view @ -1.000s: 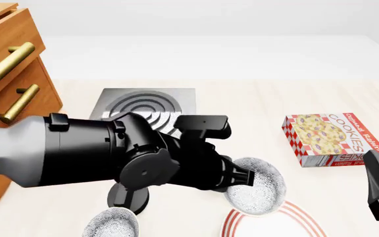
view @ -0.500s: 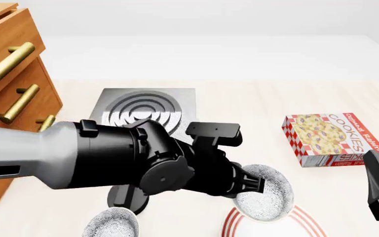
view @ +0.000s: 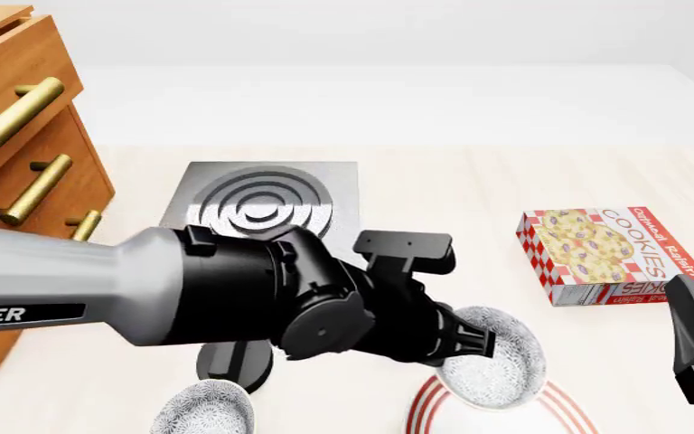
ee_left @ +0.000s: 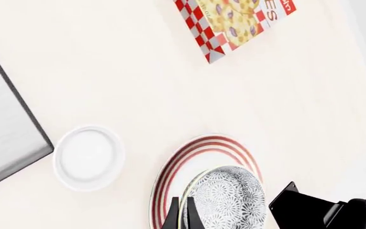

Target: Pick the akita bowl on the wooden cabinet and place it on the plate.

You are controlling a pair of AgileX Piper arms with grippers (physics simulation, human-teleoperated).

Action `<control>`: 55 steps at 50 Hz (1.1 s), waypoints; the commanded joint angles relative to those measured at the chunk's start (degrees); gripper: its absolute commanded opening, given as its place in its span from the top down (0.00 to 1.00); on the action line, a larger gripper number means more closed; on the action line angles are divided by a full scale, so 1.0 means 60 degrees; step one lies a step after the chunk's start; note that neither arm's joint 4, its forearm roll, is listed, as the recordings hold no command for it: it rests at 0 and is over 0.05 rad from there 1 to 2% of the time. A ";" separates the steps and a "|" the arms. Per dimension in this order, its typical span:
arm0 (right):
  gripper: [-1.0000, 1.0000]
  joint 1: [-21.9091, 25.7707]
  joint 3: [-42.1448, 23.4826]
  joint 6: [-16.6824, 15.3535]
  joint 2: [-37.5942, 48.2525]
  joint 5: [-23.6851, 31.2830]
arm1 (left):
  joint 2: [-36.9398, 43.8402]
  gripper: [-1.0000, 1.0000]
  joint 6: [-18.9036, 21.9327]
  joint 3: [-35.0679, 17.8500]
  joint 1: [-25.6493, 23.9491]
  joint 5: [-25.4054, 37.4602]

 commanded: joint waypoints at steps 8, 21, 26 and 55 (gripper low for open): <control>0.00 0.0000 0.0000 0.0000 0.0000 0.0000 | 0.0344 1.00 -0.0067 -0.0214 -0.0063 -0.0143; 0.00 0.0000 0.0000 0.0000 0.0000 0.0000 | 0.0619 1.00 -0.0205 -0.0299 -0.0181 -0.0259; 0.00 0.0000 0.0000 0.0000 0.0000 0.0000 | 0.0706 1.00 -0.0249 -0.0310 -0.0219 -0.0308; 0.00 0.0000 0.0000 0.0000 0.0000 0.0000 | 0.1141 1.00 -0.0543 -0.0165 -0.0363 -0.0753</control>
